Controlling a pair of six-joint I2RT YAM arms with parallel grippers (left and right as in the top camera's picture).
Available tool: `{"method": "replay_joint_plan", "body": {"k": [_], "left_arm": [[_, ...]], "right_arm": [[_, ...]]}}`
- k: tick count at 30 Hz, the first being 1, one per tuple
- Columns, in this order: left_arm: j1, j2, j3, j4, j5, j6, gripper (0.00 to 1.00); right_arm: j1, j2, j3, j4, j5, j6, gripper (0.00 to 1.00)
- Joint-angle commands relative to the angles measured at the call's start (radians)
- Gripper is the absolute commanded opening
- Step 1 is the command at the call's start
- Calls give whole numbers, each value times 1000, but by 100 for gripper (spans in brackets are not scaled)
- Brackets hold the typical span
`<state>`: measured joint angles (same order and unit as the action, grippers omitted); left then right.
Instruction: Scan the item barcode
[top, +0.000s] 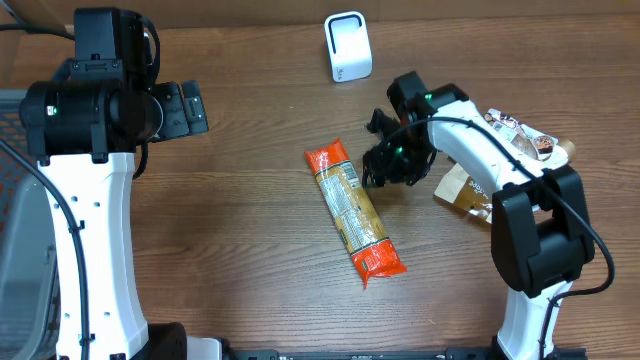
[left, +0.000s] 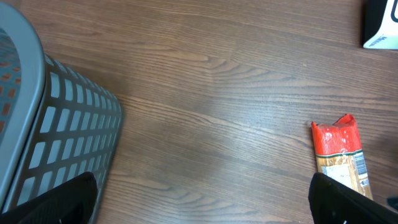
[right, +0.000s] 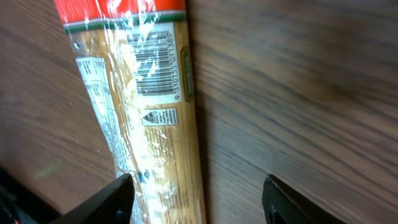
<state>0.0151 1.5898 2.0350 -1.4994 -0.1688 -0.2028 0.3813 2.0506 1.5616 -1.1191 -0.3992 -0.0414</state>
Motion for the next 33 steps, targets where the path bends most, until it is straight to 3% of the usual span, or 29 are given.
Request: {"method": "replay_joint_plan", "body": {"k": [1,3,6,9,17,20,26,33], "left_arm": [[4,-4,5,0,5,-6,100],[4,-4,5,0,5,-6,100],[4,-4,5,0,5,-6,100],[4,-4,5,0,5,-6,100],[4,-4,5,0,5,-6,100],[4,-4,5,0,5,-6,100],[4,-4,5,0,5,-6,100],[4,-4,5,0,5,-6,100]], "right_arm": [[27,-40,-93,56,-59,-23,66],[42,-40,-135,100,-59,-14,64],[65,-40,-161,132,-52,-1,48],[105,-40,-165,165,75,109,43],[237,-39,-168,180,364,260,48],[255,-20,-168,199,349,259,49],[224,34,-168,188,229,205,66],[155,39,-169,167,-82,101,68]]}}
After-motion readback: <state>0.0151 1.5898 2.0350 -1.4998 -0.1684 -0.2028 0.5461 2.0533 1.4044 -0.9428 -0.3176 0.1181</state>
